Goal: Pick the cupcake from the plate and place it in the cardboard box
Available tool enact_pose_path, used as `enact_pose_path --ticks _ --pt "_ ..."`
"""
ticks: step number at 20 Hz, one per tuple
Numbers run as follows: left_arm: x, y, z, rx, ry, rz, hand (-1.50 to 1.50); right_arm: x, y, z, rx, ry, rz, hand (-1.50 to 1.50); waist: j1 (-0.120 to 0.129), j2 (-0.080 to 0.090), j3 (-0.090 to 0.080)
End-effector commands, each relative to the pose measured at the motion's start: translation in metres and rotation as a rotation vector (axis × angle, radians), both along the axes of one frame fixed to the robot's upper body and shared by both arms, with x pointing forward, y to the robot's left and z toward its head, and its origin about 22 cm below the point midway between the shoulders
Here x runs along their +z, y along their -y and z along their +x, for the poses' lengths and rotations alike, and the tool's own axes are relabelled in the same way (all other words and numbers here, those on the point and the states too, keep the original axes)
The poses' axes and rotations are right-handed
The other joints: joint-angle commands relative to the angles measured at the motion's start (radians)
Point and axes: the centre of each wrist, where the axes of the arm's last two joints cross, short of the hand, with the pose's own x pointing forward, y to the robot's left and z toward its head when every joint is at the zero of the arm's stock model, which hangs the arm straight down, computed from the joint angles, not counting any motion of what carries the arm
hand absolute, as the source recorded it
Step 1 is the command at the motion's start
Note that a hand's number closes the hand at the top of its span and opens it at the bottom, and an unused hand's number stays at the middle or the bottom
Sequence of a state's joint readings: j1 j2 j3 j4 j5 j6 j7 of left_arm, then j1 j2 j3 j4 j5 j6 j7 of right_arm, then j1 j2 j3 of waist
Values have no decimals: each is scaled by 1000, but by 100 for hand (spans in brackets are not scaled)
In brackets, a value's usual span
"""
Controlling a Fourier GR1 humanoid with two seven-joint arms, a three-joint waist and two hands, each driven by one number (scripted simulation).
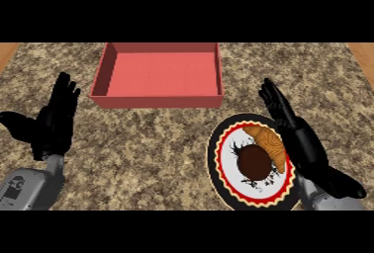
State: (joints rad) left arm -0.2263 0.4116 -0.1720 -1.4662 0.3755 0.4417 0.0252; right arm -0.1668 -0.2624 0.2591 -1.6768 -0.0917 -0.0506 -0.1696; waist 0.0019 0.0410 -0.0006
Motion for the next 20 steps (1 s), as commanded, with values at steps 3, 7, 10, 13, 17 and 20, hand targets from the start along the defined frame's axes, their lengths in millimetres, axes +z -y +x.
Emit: enact_pose_path --ticks 3,7,10,13,17,20 --pt "2 16 5 -201 -7 142 0 -41 0 -34 -10 -215 -116 -150 -31 -41 0" --pt "-6 26 -9 -276 -30 153 0 -2 -9 -16 -266 13 399 -150 -150 -88 58" --pt "-16 40 -17 -433 -42 215 0 -46 66 -33 -187 -28 -725 -150 -65 -46 -8" --pt "-8 54 -14 -467 -30 211 0 -58 62 -55 -160 106 -896 -150 -56 -52 -2" --pt "-19 44 -18 -487 -39 222 0 -36 59 -82 -216 257 -1001 -150 -50 -52 -3" --pt "-13 58 -13 -489 -38 229 0 4 46 -109 -239 223 -1035 -150 -42 -50 -2"
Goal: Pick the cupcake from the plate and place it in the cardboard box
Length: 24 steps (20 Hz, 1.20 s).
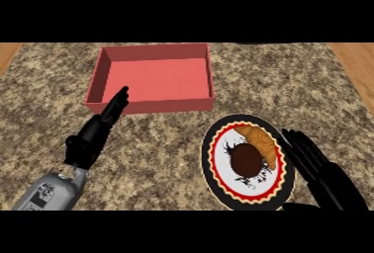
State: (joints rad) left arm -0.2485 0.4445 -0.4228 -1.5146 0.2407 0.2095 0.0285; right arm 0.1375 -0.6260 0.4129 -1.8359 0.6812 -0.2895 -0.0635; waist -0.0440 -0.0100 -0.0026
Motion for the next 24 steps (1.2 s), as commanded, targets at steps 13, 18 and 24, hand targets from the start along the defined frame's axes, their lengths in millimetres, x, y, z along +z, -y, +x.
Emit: enact_pose_path --ticks 13,18,24 --pt "-7 6 0 -62 9 -2 0 111 -51 -56 -29 -350 -191 -150 47 12 1" --pt "-8 20 -4 -62 -6 13 0 88 -62 -22 -69 -374 -131 -150 47 11 2" --pt "4 15 -2 -76 25 18 0 61 -88 -11 -68 -379 -184 -150 46 9 3"
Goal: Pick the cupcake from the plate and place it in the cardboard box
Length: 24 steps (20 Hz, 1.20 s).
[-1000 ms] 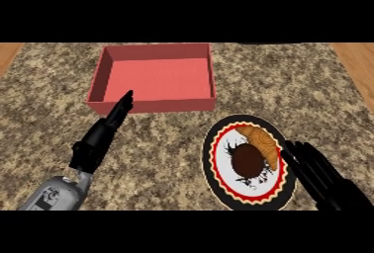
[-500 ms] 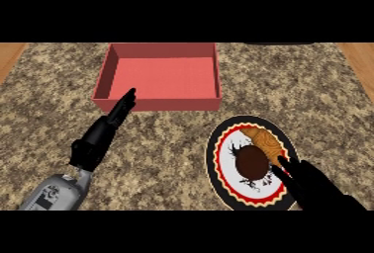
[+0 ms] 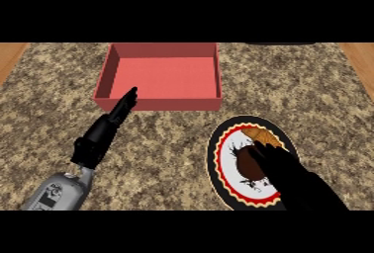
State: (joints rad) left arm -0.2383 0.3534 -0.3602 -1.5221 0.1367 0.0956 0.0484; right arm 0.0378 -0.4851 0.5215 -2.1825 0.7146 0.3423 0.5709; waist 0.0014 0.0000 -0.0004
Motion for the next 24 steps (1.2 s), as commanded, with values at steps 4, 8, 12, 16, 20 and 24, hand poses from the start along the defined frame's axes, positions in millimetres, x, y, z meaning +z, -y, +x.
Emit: enact_pose_path --ticks 4,8,12,16,20,24 --pt "-2 0 -3 9 0 -9 0 -15 -25 31 -29 -59 -55 -150 3 0 0" --pt "-2 11 3 2 8 -7 0 -52 -3 39 -52 -77 -70 -150 -1 0 1" --pt "1 7 2 5 6 -4 0 -42 -26 28 -30 -17 -39 -150 -2 -1 0" --pt "19 -14 -3 0 6 8 0 -35 -15 39 -26 -3 -48 -150 1 -1 0" --pt "0 1 -8 -1 18 -15 0 -29 -10 36 -25 -45 -67 -150 -1 -1 0" --pt "17 7 3 0 3 -11 0 -64 -6 40 -11 -81 -81 -150 -2 -1 1"
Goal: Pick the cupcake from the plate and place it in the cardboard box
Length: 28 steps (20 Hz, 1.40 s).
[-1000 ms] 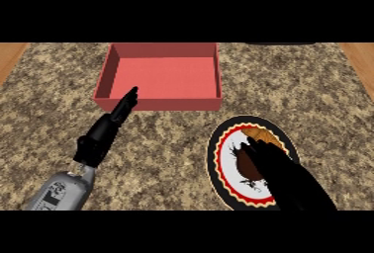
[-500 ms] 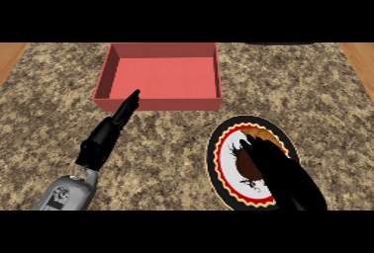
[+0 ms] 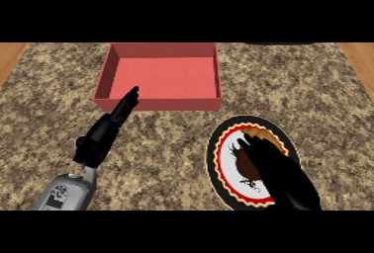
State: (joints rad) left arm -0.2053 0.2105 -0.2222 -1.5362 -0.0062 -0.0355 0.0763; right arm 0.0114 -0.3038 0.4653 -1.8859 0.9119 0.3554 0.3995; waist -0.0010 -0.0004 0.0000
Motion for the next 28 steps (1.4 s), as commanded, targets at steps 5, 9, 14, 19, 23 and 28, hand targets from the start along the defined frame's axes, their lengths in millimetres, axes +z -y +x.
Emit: enact_pose_path --ticks 5,9,14,19,23,28 --pt "2 -9 -13 -3 9 6 0 -15 -8 10 2 -62 -38 -150 2 0 0" --pt "9 1 -13 -2 -1 2 0 -16 -9 25 -5 -67 -62 -150 3 0 0" --pt "0 7 1 5 -6 -11 0 -50 -18 23 11 -70 -65 -150 2 1 0" --pt "-12 -8 -13 -14 -15 -3 0 -60 1 20 -20 -65 -129 -150 2 0 0" --pt "-2 -1 15 -3 -3 4 0 -52 -4 26 -14 -50 -120 -150 -1 0 0" --pt "-1 5 9 9 -8 -4 0 -64 1 33 38 -47 -144 150 0 1 0"
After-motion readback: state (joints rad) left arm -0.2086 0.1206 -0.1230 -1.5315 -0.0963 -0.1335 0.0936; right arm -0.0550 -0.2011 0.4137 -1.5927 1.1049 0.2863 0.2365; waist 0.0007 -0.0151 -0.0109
